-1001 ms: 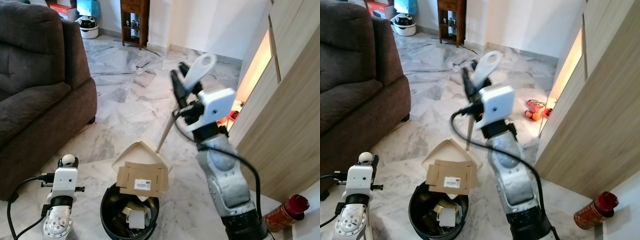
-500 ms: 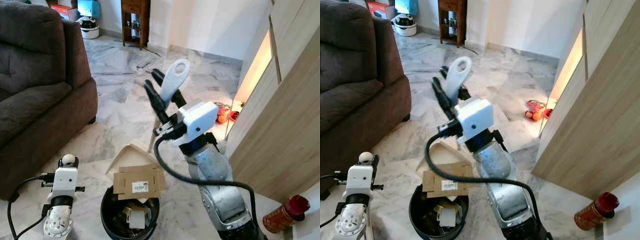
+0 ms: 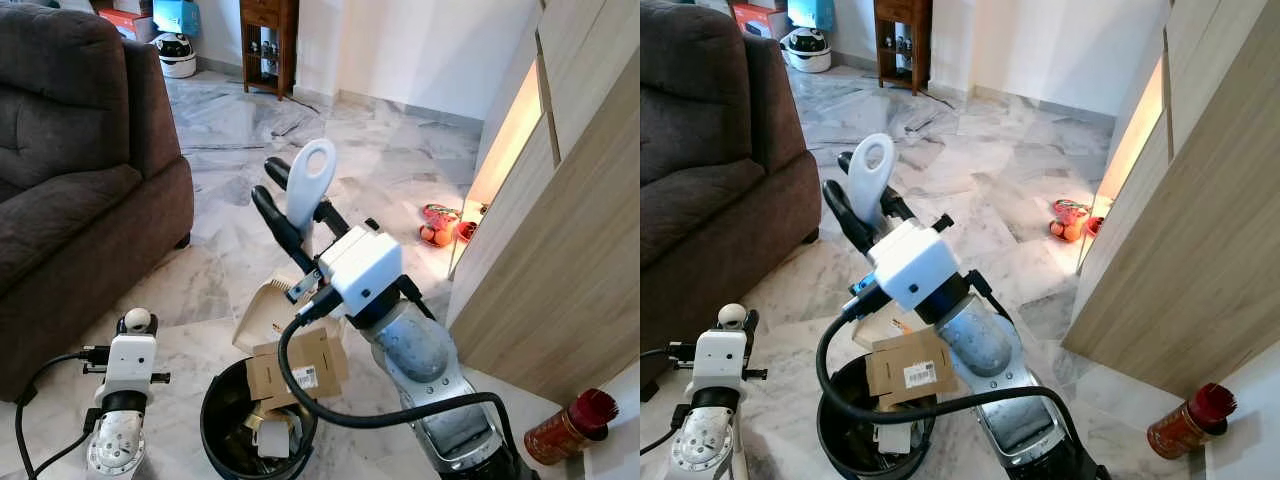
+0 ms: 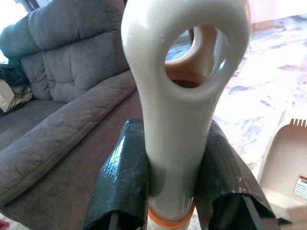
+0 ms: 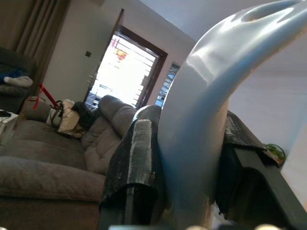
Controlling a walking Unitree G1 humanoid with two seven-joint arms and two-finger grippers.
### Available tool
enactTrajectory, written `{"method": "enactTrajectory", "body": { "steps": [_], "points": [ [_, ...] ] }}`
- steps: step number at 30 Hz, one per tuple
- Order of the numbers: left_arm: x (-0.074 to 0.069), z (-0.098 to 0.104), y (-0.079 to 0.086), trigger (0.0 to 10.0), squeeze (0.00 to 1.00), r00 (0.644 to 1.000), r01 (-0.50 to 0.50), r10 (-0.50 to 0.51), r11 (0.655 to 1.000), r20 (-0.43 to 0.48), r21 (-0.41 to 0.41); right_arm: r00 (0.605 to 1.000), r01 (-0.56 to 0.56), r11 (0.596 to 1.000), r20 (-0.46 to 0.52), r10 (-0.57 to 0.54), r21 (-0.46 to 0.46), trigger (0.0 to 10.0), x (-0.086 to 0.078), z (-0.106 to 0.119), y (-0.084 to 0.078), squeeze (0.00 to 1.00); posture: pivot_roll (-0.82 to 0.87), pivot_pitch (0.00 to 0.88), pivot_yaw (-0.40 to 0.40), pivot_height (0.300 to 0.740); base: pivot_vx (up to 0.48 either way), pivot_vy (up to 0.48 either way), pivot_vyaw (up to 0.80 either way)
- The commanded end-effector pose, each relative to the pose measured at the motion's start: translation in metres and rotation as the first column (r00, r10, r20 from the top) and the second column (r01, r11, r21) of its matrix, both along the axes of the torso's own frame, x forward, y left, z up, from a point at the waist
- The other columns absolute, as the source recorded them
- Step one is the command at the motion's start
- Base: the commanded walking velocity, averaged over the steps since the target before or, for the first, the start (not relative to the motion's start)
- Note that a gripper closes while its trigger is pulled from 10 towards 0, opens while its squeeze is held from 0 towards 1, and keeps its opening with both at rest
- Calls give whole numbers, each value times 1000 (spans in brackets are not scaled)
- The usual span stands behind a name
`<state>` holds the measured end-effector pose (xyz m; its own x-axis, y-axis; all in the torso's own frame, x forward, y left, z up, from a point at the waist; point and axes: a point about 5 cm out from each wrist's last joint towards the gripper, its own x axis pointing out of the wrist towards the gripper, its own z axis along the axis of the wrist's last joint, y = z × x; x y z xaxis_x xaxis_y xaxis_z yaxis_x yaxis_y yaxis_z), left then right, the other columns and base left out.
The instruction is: Sweep floor
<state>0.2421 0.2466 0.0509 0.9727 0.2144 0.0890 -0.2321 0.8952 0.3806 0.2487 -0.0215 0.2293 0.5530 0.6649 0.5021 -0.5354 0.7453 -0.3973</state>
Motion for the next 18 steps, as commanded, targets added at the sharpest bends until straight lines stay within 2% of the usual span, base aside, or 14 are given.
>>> {"method": "enactTrajectory", "body": {
  "steps": [1,11,18],
  "points": [
    [5,6,-3,10000,0,999,23,-23,1000,37,9,995,-18,1000,103,16,16,10000,-8,15,-1,0,103,0,-62,740,0,0,0],
    [5,6,-3,10000,0,999,23,-23,1000,38,9,993,-19,1000,117,19,0,10000,-9,16,1,0,103,0,-65,740,0,0,0],
    [5,6,-4,10000,0,999,22,-22,1000,40,8,989,63,998,135,-65,18,10000,0,19,-6,0,105,0,-66,740,0,0,0]
  ]
}}
